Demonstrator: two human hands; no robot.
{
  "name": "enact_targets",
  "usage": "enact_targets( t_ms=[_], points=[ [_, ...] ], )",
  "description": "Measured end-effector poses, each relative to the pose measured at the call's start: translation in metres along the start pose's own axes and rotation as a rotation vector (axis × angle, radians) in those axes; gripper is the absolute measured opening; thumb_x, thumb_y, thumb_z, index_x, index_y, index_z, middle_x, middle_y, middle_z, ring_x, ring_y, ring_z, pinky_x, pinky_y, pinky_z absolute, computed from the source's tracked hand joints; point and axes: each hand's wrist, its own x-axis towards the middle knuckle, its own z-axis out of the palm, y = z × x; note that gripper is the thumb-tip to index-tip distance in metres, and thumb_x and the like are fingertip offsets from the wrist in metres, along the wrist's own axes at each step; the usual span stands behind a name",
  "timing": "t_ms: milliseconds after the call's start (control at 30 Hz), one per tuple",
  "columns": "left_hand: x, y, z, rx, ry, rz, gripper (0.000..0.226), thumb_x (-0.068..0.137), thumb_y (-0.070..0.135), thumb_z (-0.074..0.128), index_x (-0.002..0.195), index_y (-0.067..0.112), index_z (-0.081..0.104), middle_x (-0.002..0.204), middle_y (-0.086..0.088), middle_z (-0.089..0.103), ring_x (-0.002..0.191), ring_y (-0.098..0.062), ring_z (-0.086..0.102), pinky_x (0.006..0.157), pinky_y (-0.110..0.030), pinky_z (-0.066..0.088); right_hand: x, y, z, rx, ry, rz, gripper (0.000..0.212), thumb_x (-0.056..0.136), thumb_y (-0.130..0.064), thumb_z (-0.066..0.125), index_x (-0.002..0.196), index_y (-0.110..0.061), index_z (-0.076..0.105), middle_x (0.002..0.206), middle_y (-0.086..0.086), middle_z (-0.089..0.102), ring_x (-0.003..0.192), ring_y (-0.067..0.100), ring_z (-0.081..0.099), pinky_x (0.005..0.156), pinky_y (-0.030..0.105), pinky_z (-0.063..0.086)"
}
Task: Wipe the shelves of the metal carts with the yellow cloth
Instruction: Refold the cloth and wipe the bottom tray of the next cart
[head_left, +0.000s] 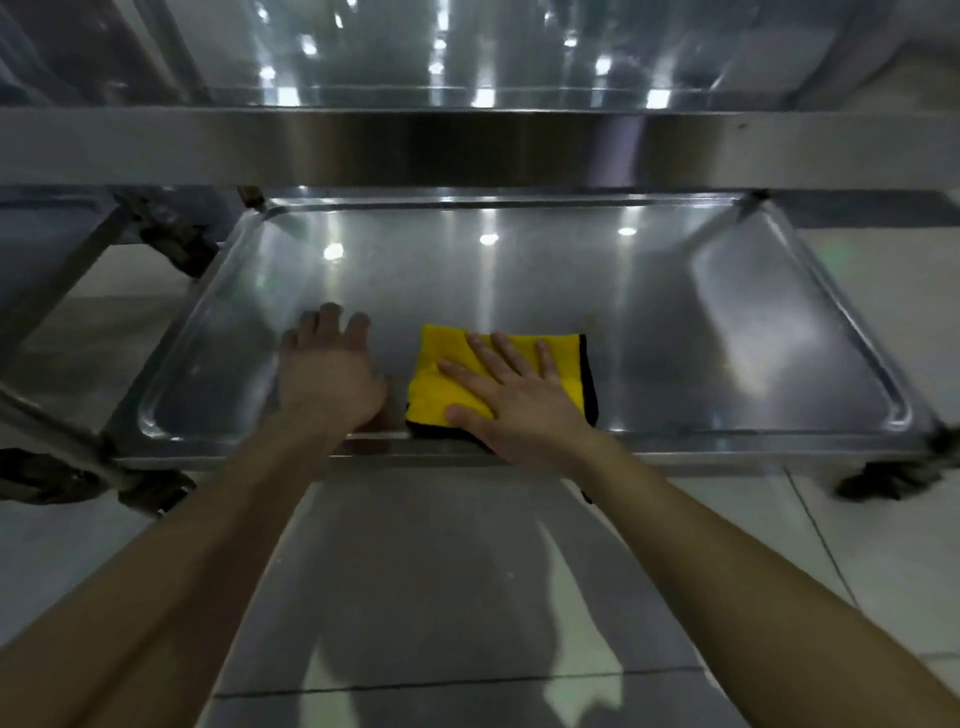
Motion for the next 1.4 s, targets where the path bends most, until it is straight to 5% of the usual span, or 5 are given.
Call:
enact_targets(
  t_ms=[300, 500, 667, 1033, 1400],
  points=[
    [0.063, 0.064, 0.030, -0.015, -0.198, 0.211, 0.062, 0.109, 0.052, 0.015, 0.153, 0.031, 0.053, 0.157, -0.013, 0.051, 0.144, -0.040, 0.044, 0.123, -0.051, 0.036, 0.001, 0.057, -0.015, 0.015, 0.027, 0.084, 0.062, 0.108, -0.069, 0.028, 0.166, -0.055, 0.015, 0.180, -0.011, -0.001, 0.166, 0.015, -0.007, 0.130, 0.057, -0.009],
    [0.064, 0.059, 0.038, 0.011, -0.123, 0.208, 0.054, 0.098, 0.067, 0.037, 0.139, 0.041, 0.061, 0.144, -0.006, 0.057, 0.134, -0.037, 0.052, 0.116, -0.050, 0.044, 0.019, 0.193, -0.047, -0.006, 0.136, 0.501, 0.066, 0.106, -0.072, 0.028, 0.167, -0.052, 0.017, 0.180, -0.007, 0.004, 0.166, 0.022, 0.001, 0.130, 0.060, -0.003],
    [0.049, 0.065, 0.046, 0.068, -0.060, 0.201, 0.060, 0.100, 0.067, 0.042, 0.151, 0.039, 0.051, 0.153, -0.002, 0.051, 0.140, -0.034, 0.048, 0.114, -0.051, 0.043, 0.083, 0.197, -0.050, -0.002, 0.145, 0.771, 0.077, 0.101, -0.075, 0.018, 0.170, -0.041, 0.011, 0.180, 0.011, -0.002, 0.164, 0.041, -0.007, 0.121, 0.077, -0.010],
    [0.040, 0.065, 0.054, 0.050, 0.027, 0.153, 0.060, 0.105, 0.057, 0.044, 0.160, 0.033, 0.046, 0.162, -0.005, 0.048, 0.145, -0.034, 0.046, 0.116, -0.049, 0.039, 0.144, 0.062, -0.023, -0.062, 0.037, 0.247, 0.066, 0.106, -0.069, 0.017, 0.169, -0.049, 0.011, 0.181, -0.001, -0.005, 0.166, 0.030, -0.010, 0.123, 0.072, -0.014],
    [0.044, 0.067, 0.051, 0.003, 0.031, 0.140, 0.048, 0.100, 0.047, 0.062, 0.144, 0.028, 0.059, 0.149, -0.011, 0.055, 0.137, -0.040, 0.051, 0.107, -0.056, 0.046, -0.067, 0.113, -0.021, -0.004, 0.009, 0.135, 0.065, 0.105, -0.073, 0.024, 0.166, -0.055, 0.010, 0.180, -0.013, -0.004, 0.166, 0.016, -0.009, 0.129, 0.059, -0.011]
  ],
)
